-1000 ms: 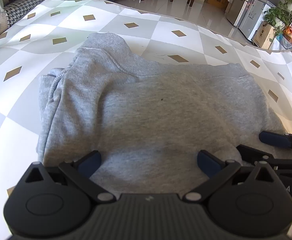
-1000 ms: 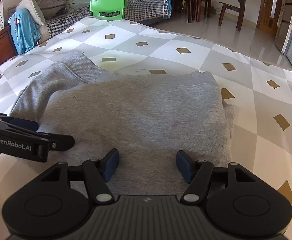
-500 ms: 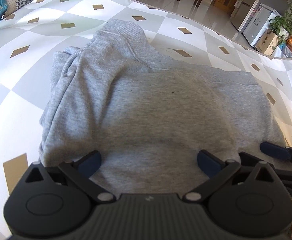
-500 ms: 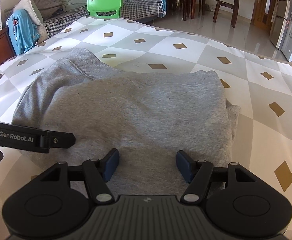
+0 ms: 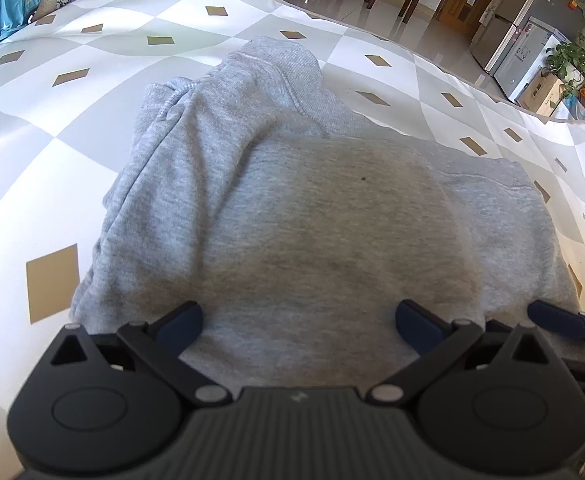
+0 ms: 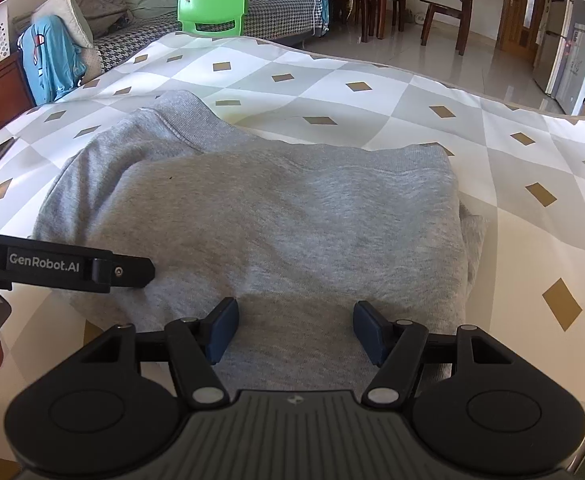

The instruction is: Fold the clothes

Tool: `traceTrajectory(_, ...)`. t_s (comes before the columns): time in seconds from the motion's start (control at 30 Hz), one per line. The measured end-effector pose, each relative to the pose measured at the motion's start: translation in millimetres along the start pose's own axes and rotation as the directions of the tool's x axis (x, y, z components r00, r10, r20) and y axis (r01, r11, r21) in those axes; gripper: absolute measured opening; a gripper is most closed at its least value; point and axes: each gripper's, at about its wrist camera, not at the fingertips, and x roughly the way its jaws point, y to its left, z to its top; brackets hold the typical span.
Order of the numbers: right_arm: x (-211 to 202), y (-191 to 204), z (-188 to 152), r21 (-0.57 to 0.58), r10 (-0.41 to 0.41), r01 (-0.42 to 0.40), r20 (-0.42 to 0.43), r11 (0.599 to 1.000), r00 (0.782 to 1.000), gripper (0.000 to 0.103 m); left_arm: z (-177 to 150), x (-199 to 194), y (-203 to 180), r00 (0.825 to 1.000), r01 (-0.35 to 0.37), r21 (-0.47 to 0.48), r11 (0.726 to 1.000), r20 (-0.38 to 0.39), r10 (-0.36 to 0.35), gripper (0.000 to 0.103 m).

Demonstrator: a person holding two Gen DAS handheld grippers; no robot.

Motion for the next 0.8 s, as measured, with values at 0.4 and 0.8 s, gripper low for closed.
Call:
traceTrajectory(0.4,-22,14,-30,-0.014,-0.008,0.008,0.026,1.0,1.0,0.066,-29,-19,1,1.0,-0.011,0.004,1.0,0.015,0.011,0.103)
traceTrajectory(0.8,-33,24,-47,-0.048,-0.032,0.033,0.033,0.998,0.999,0.069,-54,-34,-3,0.999,-0.024,0.036,0.999,0.026,0.023,0.103)
